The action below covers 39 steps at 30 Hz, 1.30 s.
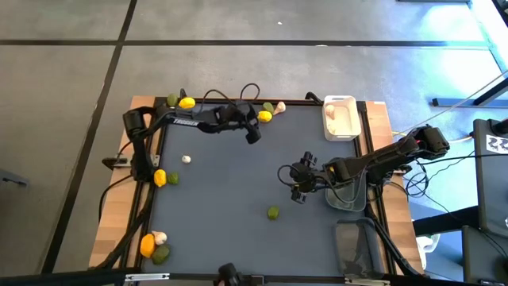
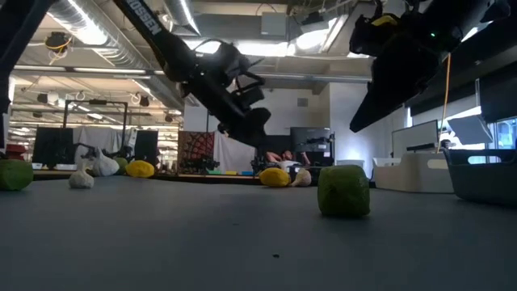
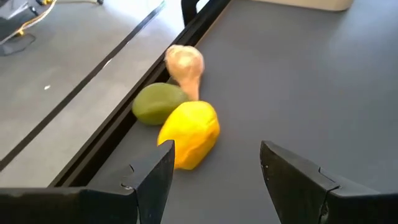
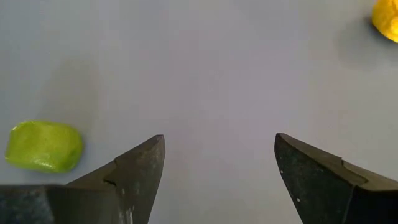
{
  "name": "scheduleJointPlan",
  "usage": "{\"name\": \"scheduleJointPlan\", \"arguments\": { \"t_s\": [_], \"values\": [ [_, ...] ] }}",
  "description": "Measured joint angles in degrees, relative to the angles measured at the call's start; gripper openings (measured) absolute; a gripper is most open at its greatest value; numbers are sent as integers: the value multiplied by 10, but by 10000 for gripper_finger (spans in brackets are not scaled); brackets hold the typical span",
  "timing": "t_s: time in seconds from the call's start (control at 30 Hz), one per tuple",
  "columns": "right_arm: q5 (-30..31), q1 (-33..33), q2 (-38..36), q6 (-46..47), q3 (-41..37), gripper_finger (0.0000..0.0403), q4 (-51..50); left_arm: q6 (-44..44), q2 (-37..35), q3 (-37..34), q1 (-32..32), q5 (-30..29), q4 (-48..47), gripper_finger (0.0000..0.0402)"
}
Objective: Sort produce into baskets
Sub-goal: Put the yellow lemon into the gray bin
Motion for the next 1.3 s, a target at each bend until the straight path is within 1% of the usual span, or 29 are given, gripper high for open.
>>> {"name": "scheduleJointPlan", "arguments": {
  "t_s": [0.17, 0.37, 0.63, 0.73, 0.8, 0.87, 1.0, 1.13, 1.3],
  "values": [
    [15, 0, 0, 0, 0, 301, 0, 0, 0, 2, 21, 21, -2, 233],
    [21, 0, 0, -1, 0, 301, 9, 6, 0, 29, 43, 48, -24, 233],
    [23, 0, 0, -1, 0, 301, 9, 44, 0, 96, 47, 49, -69, 233],
    [23, 0, 0, -1, 0, 301, 8, 46, 1, 121, 48, 48, -84, 233],
    [23, 0, 0, -3, 0, 301, 7, 46, 10, 141, 50, 48, -98, 233],
    [23, 0, -1, -11, 0, 301, 8, 53, 27, 165, 54, 44, -132, 233],
    [23, 0, -1, -14, 1, 301, 8, 63, 70, 237, 63, 41, -219, 233],
    [23, 0, -1, -14, 1, 301, 6, 62, 109, 292, 67, 40, -273, 233],
    [23, 0, -1, -14, 1, 301, 4, 67, 130, 306, 65, 54, -289, 233]
  ]
}}
